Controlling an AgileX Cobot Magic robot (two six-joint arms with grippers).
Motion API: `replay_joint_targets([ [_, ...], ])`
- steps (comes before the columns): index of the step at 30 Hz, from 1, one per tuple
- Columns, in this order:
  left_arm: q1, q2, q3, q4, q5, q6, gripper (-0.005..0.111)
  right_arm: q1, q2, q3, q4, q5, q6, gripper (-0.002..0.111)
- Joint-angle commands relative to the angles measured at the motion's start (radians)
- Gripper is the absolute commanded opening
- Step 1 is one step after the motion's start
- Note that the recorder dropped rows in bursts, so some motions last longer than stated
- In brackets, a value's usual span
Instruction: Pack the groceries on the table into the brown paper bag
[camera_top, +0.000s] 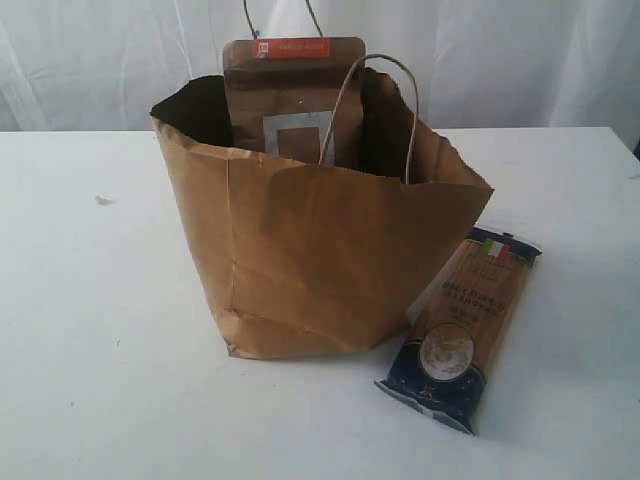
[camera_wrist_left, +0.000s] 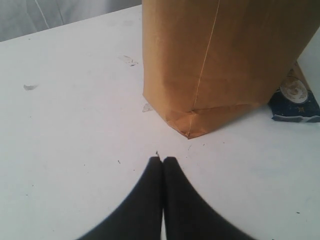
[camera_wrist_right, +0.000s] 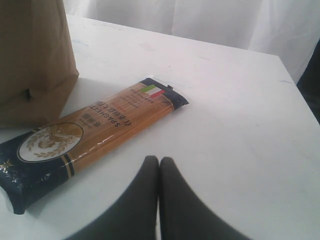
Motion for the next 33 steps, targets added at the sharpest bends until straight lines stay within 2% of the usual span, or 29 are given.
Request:
replay_joint_targets([
  [1, -0.002, -0.011, 0.007, 0.001, 0.000, 0.002, 0.000, -0.004, -0.006, 0.001, -0.004, -0.015, 0.003, 0.000],
  [9, -0.002, -0.094, 0.116, -0.039, -0.040, 0.002, 0.000, -0.004, -0.006, 0.001, -0.004, -0.015, 0.003, 0.000],
  [11, -0.002, -0.123, 0.167, -0.057, -0.144, 0.011, 0.000, -0.004, -0.006, 0.001, -0.004, -0.015, 0.003, 0.000],
  [15, 0.004, -0.171, 0.295, -0.078, -0.454, 0.092, 0.000, -0.004, -0.006, 0.001, -0.004, -0.015, 0.003, 0.000],
  [18, 0.027, -0.192, 0.373, -0.197, -0.596, 0.182, 0.000, -0.004, -0.006, 0.001, -0.004, -0.015, 0.003, 0.000],
  [21, 0.058, -0.206, 0.424, -0.300, -0.609, 0.246, 0.000, -0.004, -0.006, 0.001, -0.004, -0.015, 0.003, 0.000],
  [33, 0.173, -0.253, 0.584, -0.347, -0.603, 0.243, 0.000, -0.004, -0.006, 0.001, -0.004, -0.015, 0.003, 0.000],
])
